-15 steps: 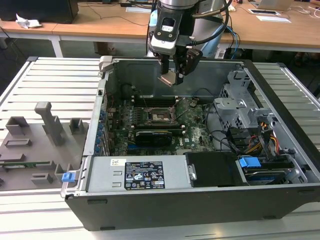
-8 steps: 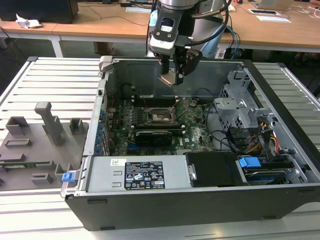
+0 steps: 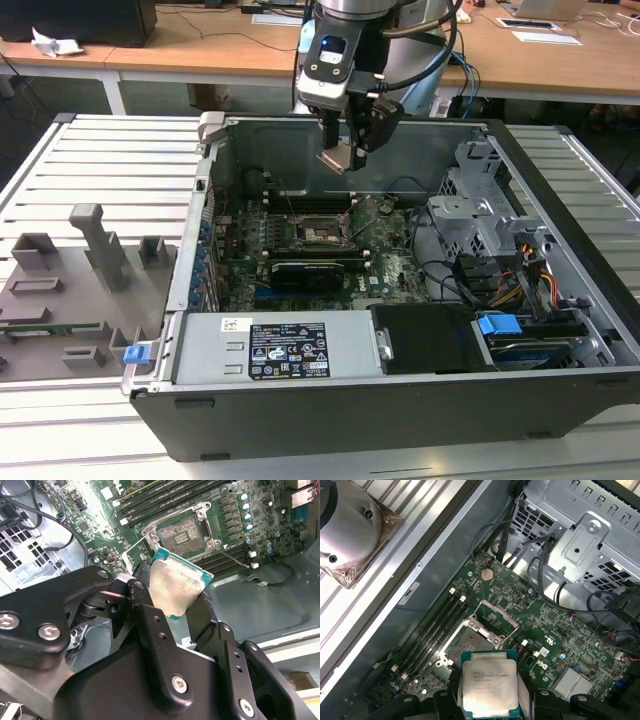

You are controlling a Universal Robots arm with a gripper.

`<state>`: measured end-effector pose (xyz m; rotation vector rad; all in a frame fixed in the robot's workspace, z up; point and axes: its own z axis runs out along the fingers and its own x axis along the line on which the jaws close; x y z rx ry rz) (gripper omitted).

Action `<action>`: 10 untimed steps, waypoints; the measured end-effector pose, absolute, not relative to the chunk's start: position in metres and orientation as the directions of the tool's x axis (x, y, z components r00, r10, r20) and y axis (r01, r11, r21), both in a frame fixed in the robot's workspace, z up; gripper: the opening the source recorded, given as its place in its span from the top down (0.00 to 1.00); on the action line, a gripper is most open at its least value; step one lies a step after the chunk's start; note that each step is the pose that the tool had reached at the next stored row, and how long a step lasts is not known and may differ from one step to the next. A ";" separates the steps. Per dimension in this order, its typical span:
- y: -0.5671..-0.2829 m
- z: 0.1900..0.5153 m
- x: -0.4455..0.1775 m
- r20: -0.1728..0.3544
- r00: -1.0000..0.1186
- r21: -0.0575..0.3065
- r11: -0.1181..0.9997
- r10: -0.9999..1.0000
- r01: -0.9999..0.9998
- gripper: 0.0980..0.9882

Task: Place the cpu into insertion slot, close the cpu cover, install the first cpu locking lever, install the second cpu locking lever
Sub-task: 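Place the cpu into insertion slot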

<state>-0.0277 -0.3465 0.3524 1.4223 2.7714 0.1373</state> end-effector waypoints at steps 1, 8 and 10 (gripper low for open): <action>-0.347 0.352 -0.028 0.019 -0.581 0.089 0.577 0.814 0.812 0.51; -0.347 0.352 -0.028 0.019 -0.564 0.089 0.560 0.826 0.824 0.51; -0.347 0.352 -0.028 0.019 -0.559 0.089 0.555 0.829 0.827 0.51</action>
